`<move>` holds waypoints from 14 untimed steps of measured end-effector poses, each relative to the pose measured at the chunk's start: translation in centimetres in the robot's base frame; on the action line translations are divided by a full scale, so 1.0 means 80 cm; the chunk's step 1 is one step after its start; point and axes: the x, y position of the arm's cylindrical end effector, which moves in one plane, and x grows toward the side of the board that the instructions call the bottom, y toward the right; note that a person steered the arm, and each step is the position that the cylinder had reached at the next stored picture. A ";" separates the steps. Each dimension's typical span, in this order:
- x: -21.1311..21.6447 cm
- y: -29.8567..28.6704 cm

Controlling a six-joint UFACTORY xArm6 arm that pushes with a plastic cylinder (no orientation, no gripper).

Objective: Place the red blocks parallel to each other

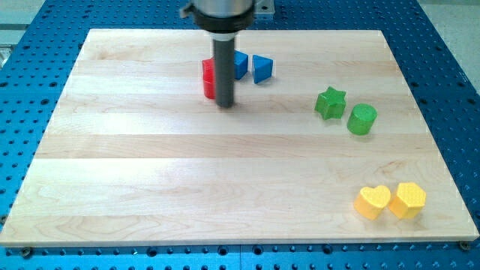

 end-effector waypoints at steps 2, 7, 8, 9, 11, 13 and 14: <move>-0.003 -0.124; -0.027 0.000; -0.027 -0.016; -0.033 -0.016; -0.037 -0.027; -0.062 -0.019; -0.061 -0.015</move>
